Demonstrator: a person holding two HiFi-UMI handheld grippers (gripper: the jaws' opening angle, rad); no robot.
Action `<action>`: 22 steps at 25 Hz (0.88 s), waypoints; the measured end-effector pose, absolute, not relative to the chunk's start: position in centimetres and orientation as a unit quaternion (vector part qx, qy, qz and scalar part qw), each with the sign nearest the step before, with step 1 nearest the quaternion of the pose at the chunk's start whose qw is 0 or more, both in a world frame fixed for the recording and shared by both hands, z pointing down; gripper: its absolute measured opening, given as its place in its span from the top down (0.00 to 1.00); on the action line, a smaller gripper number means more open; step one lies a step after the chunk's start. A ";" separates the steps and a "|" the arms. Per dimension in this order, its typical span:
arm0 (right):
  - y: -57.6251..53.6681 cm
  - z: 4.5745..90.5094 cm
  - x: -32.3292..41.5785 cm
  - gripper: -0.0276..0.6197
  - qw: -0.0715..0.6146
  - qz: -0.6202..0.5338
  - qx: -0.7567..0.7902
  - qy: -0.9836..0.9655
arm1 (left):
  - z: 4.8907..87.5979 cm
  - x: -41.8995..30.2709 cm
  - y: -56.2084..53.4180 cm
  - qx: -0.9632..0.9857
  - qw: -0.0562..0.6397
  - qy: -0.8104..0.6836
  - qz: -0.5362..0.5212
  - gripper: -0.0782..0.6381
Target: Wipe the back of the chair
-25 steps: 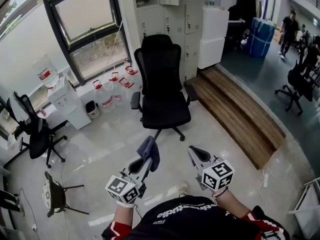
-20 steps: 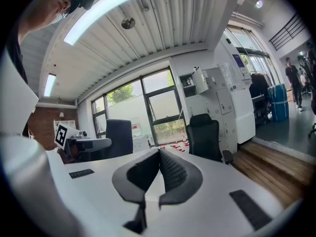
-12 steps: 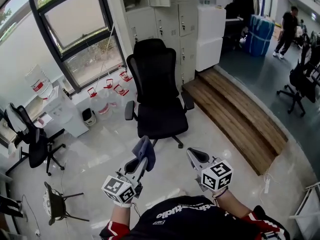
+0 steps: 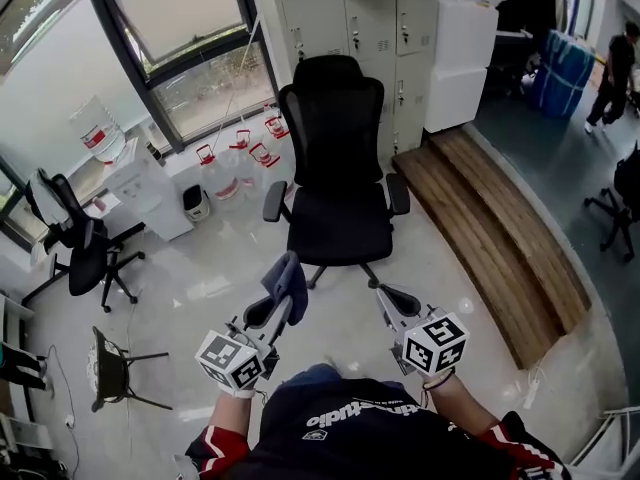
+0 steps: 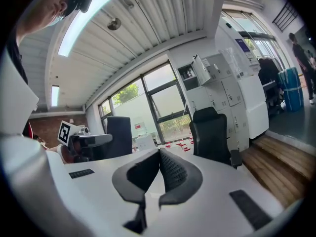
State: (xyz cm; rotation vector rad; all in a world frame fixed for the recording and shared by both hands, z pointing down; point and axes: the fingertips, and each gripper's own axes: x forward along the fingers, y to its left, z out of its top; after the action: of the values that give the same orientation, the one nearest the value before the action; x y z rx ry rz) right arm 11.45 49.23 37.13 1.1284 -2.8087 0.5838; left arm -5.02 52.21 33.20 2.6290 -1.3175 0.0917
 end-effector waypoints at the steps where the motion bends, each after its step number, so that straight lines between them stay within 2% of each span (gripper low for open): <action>1: 48.9 37.5 11.4 0.93 0.027 0.194 0.363 -0.911 | 33.5 -4.8 51.7 0.889 0.102 -0.446 0.033 0.81; 14: 38.4 39.9 10.5 0.93 0.032 0.218 0.381 -0.898 | 36.2 -4.9 39.9 0.899 0.127 -0.418 0.028 0.82; 22: 25.3 38.9 3.0 0.93 0.061 0.205 0.375 -0.902 | 36.8 -12.8 27.6 0.892 0.151 -0.425 0.005 0.82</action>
State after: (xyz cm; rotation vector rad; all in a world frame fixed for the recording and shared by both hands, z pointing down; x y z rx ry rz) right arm 3.01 25.26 38.91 1.1337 -2.7298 0.6194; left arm -12.81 27.63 36.82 2.5622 -1.2214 0.0151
